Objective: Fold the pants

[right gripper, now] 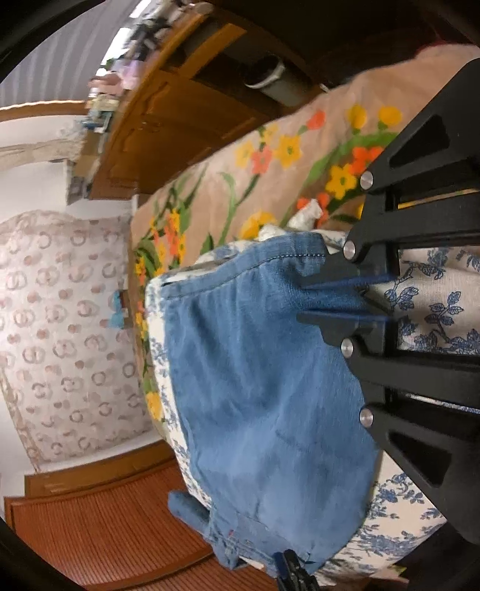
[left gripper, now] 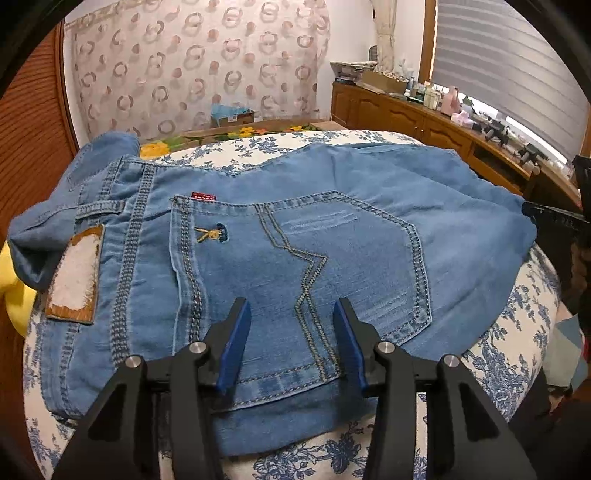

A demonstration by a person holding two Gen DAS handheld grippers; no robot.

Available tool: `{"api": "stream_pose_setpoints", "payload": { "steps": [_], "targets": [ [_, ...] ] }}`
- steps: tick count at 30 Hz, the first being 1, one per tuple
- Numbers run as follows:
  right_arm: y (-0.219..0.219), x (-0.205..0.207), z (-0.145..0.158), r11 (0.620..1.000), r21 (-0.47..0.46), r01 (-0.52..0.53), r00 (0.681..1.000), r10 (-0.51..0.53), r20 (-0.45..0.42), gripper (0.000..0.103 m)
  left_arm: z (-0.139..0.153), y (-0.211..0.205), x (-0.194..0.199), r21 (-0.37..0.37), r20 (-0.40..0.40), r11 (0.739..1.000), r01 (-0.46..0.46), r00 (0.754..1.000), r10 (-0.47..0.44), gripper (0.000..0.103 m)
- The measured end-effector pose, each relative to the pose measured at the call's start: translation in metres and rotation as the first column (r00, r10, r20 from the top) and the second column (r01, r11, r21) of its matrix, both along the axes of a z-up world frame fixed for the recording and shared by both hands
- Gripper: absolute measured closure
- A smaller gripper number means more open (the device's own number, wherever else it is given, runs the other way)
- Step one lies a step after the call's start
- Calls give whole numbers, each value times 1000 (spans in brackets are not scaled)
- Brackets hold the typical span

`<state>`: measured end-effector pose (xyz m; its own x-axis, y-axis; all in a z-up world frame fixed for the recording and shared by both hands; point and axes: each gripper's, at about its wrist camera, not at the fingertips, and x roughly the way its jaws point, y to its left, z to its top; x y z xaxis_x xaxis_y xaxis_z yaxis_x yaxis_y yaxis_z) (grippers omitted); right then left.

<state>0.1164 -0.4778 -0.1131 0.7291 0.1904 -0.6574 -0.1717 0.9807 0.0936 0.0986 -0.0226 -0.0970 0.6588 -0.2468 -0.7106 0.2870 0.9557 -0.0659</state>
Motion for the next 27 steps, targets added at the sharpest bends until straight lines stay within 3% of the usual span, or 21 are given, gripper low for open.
{"api": "stream_pose_setpoints", "payload": {
  "steps": [9,15,22,27],
  "targets": [
    [21,-3,43,999,1,-45,993,45,109,101,8,8,-1,-53,-11,999,-10,1000,9,56],
    [73,-1,73,987,-30,-160,972,163,170,102,24,26,-9,-77,21,996,-55,998,56,56],
    [160,9,106,942,-48,-333,915,335,226,102,43,57,-21,-90,64,989,-113,991,119,56],
    [230,6,124,880,-64,-470,848,470,245,102,48,76,-28,-92,69,984,-153,985,159,56]
  ]
}}
